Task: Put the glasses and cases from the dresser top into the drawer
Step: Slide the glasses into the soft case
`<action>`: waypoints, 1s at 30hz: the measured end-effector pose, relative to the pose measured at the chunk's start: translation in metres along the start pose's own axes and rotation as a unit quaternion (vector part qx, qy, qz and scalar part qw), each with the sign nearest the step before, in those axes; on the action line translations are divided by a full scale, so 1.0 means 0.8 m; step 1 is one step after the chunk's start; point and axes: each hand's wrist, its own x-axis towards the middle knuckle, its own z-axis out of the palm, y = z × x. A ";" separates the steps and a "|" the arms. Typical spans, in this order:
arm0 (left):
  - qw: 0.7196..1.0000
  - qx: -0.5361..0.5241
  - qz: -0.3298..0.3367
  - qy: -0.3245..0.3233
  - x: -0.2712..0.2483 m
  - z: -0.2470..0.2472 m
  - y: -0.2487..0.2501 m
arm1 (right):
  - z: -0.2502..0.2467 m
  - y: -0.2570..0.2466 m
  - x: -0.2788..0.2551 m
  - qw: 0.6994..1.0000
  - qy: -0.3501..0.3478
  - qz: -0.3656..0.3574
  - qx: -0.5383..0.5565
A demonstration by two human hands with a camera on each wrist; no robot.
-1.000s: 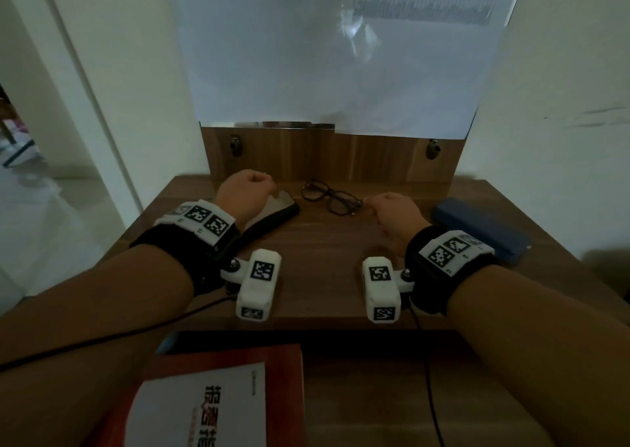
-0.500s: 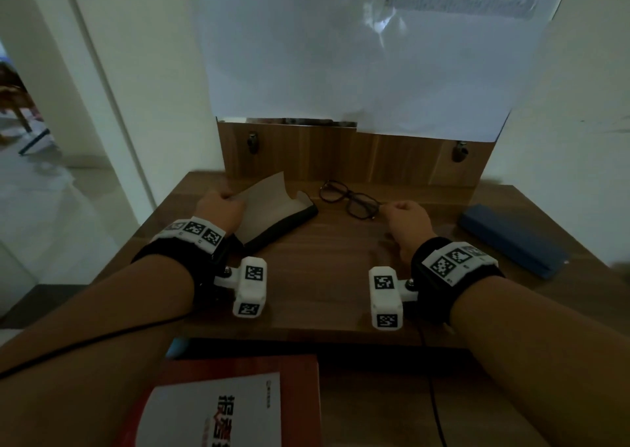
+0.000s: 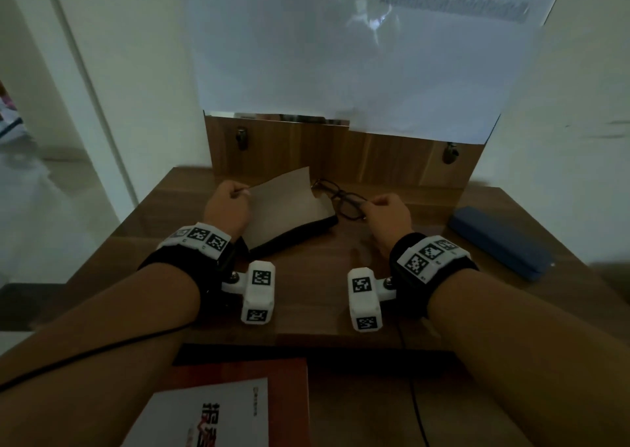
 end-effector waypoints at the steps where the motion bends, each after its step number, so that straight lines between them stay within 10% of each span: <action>1: 1.000 -0.010 0.001 -0.005 0.000 0.003 -0.002 | 0.000 -0.002 0.003 1.000 0.003 -0.012 -0.014; 30: 0.998 -0.028 -0.044 -0.027 0.014 0.004 -0.012 | 0.048 -0.045 0.065 0.962 -0.111 -0.090 -0.231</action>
